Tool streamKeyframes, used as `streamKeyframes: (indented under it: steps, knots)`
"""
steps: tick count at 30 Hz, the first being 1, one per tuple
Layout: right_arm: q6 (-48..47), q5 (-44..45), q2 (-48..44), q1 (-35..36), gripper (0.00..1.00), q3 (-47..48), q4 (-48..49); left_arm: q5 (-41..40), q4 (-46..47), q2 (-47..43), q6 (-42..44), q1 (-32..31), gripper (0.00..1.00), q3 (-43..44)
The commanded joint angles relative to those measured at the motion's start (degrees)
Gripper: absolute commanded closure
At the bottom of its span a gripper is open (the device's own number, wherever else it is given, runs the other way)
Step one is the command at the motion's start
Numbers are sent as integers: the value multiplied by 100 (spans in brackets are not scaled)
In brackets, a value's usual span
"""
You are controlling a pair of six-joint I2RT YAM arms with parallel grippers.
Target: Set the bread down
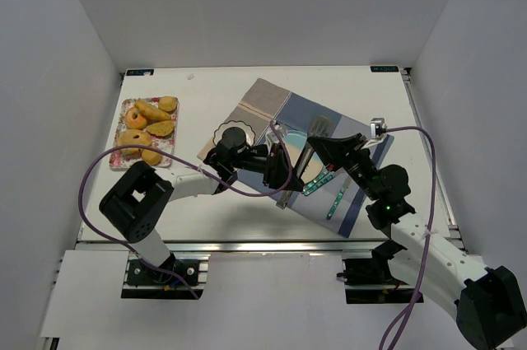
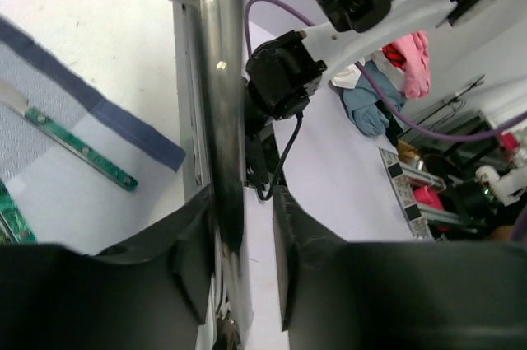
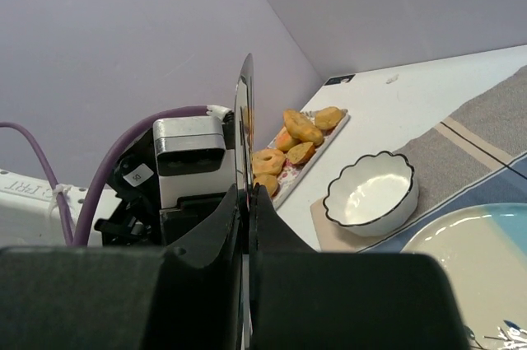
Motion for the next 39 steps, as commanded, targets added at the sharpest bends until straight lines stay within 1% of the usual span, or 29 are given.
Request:
streamKeyframes:
  steps: [1, 2, 6, 7, 8, 10, 11, 13, 14, 16, 17, 18, 19, 20, 21, 22, 23, 25, 26, 27, 28, 29, 30, 31, 32, 33, 35, 37, 39]
  knots:
    - [11, 275, -106, -27, 100, -58, 442, -264, -442, -347, 363, -36, 61, 94]
    - [-15, 275, -115, -27, 100, -50, 381, -282, -450, -364, 355, -37, 62, 85]
    - [-51, 222, -53, -27, 100, 20, 188, -317, -503, -373, 337, -37, 75, 120]
    - [-51, 222, -53, -27, 100, 29, 152, -326, -503, -364, 346, -37, 76, 120]
    - [-60, 240, -62, -27, 90, 38, 109, -335, -521, -373, 346, -37, 77, 120]
    - [-138, 275, -123, -27, 79, 91, -84, -413, -582, -373, 337, -36, 80, 120]
    - [-208, 301, -158, -27, 65, 126, -346, -458, -722, -373, 346, -37, 84, 137]
    - [-288, 441, -264, -27, 51, 266, -646, -615, -924, -399, 442, -28, 87, 207]
    - [-323, 529, -299, -27, 41, 319, -830, -703, -1090, -417, 495, -36, 88, 269]
    - [-411, 922, -457, -27, 33, 468, -1463, -992, -1959, -461, 862, -36, 88, 427]
    - [-455, 1152, -527, -27, 29, 521, -1726, -1525, -2885, -557, 1056, -37, 89, 654]
    - [-525, 1354, -606, -27, 28, 565, -2259, -1913, -3346, -610, 1371, -28, 89, 761]
    - [-534, 1826, -790, -27, 26, 653, -2535, -2352, -3708, -680, 1444, -36, 91, 840]
    - [-560, 2074, -887, -27, 24, 688, -2790, -3331, -4364, -820, 1462, -28, 91, 954]
    - [-604, 2285, -993, -27, 23, 723, -3036, -3793, -4666, -882, 1471, -36, 91, 1016]
    - [-648, 2766, -1194, -27, 21, 759, -3491, -4215, -4983, -935, 1471, -37, 92, 1060]
    - [-657, 3015, -1283, -27, 20, 846, -3739, -5029, -5534, -1023, 1384, -37, 93, 1165]
    - [-736, 3646, -1520, -27, 20, 917, -4309, -5746, -5959, -1076, 1278, -36, 93, 1236]
    - [-763, 3841, -1582, -27, 16, 952, -4461, -6097, -6431, -1085, 1103, -37, 93, 1349]
    - [-789, 4009, -1626, -27, 16, 987, -4593, -6779, -6688, -1076, 1049, -37, 93, 1420]
    - [-833, 4254, -1679, -27, 16, 1014, -4707, -7064, -6943, -1059, 1005, -37, 93, 1508]
    - [-938, 4343, -1688, -27, 16, 1083, -4856, -7363, -7459, -1041, 935, -37, 93, 1587]
    - [-982, 4466, -1671, -27, 15, 1119, -4858, -8001, -7717, -1006, 760, -28, 91, 1744]
    - [-1035, 4485, -1644, -27, 16, 1145, -5023, -8295, -7945, -988, 689, -36, 89, 1816]
    - [-1183, 4494, -1618, -27, 15, 1189, -5033, -8594, -8478, -962, 436, -37, 88, 1886]
    - [-1246, 4528, -1557, -27, 15, 1207, -5025, -9110, -8727, -945, 329, -37, 82, 2026]
    - [-1299, 4634, -1477, -27, 16, 1242, -4999, -9509, -9385, -962, -30, -28, 78, 2106]
    - [-1421, 4687, -1372, -27, 16, 1260, -4937, -9895, -9713, -1076, -242, -2, 72, 2107]
    - [-1571, 4696, -1267, -27, 16, 1251, -4656, -9985, -9995, -1225, -436, 95, 69, 2072]
